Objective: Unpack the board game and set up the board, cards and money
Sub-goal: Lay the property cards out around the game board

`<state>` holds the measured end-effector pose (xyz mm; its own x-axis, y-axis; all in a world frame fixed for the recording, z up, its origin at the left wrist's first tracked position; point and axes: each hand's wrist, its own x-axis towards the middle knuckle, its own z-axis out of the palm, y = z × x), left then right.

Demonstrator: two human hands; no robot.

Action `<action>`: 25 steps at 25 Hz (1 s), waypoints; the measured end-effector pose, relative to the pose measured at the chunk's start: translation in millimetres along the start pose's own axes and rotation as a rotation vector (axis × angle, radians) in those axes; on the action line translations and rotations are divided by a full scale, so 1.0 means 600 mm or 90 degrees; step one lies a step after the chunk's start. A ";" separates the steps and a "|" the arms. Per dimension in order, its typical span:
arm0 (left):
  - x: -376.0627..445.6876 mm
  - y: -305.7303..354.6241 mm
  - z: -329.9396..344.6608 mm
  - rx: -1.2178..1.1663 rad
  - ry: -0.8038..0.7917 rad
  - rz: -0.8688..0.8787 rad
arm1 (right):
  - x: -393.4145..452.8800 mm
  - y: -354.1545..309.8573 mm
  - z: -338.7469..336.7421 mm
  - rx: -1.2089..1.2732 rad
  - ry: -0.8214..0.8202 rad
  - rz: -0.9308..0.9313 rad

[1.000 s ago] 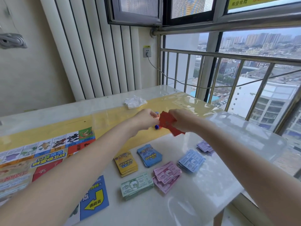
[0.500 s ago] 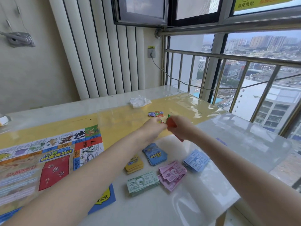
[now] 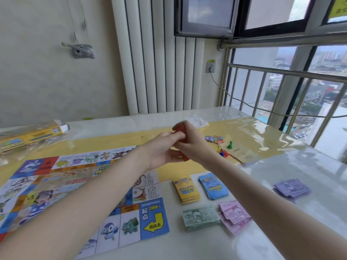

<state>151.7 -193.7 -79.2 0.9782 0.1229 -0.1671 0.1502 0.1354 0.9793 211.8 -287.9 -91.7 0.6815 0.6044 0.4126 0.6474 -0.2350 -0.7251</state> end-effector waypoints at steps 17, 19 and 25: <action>-0.096 -0.004 -0.143 -0.238 0.128 -0.054 | 0.017 -0.083 0.080 -0.009 -0.170 -0.098; -0.102 -0.010 -0.147 -0.208 0.124 -0.042 | 0.009 -0.100 0.089 -0.097 -0.253 -0.113; -0.137 -0.020 -0.162 -0.190 0.054 0.007 | 0.000 -0.128 0.102 -0.140 -0.239 -0.122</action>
<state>55.7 -109.9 -88.6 0.9622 0.2061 -0.1783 0.0789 0.4154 0.9062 141.2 -223.0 -69.7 0.3986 0.8766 0.2695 0.8336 -0.2237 -0.5051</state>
